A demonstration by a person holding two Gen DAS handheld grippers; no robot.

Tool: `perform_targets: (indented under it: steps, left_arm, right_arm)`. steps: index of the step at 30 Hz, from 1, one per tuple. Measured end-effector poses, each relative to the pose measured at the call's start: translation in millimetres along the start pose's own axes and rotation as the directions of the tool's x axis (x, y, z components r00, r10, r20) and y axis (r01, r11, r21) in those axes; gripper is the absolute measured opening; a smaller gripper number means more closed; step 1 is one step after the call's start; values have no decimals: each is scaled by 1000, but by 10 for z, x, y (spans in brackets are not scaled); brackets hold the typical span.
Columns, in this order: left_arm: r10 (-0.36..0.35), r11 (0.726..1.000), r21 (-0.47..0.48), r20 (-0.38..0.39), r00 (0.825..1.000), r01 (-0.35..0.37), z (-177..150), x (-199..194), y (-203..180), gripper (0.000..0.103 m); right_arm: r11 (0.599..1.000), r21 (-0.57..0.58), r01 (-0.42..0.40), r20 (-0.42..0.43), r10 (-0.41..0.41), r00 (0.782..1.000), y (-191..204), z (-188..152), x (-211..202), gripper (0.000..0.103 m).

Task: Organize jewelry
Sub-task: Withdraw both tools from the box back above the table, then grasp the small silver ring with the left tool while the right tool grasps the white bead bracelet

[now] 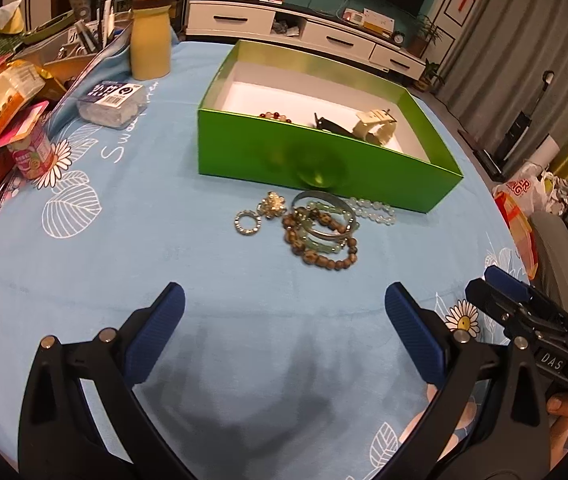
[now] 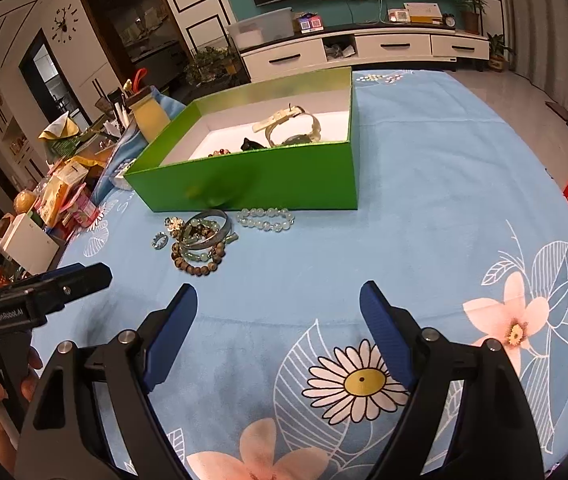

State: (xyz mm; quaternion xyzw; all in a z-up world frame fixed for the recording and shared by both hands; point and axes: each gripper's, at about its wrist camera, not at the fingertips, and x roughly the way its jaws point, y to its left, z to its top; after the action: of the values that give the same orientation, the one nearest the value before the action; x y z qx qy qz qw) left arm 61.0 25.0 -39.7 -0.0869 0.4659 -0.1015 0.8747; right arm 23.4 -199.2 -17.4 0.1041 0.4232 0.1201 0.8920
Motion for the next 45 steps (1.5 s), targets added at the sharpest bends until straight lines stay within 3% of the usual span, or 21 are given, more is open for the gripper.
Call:
perform_targets:
  steps: [11,22,27,29,36,40,45]
  left_arm:
    - [5,1000,-11,-16,1000,-5,-38,89,122,101]
    - [21,998,65,7,1000,-22,-28,144,16,101]
    - [14,998,55,16,1000,-15,-20,189,39,101]
    - [18,999,44,28,999,-19,-10,192,79,101]
    - [20,999,25,40,999,-21,14,214,186,100]
    - [15,999,33,40,999,-16,9,231,203,98]
    - [5,999,51,47,999,-7,30,254,186,96]
  right_arm:
    - [1000,4,-17,-22,17,1000,46,33,109,84]
    - [999,13,-42,-27,42,999,17,68,192,84]
    - [995,19,-94,-38,95,995,45,62,259,84]
    - [992,26,-122,-42,123,991,59,73,290,81]
    - [977,59,-207,-53,210,976,103,193,418,56]
    - [981,52,-186,-50,188,981,92,228,481,47]
    - [995,-3,-100,-38,100,994,88,346,590,45]
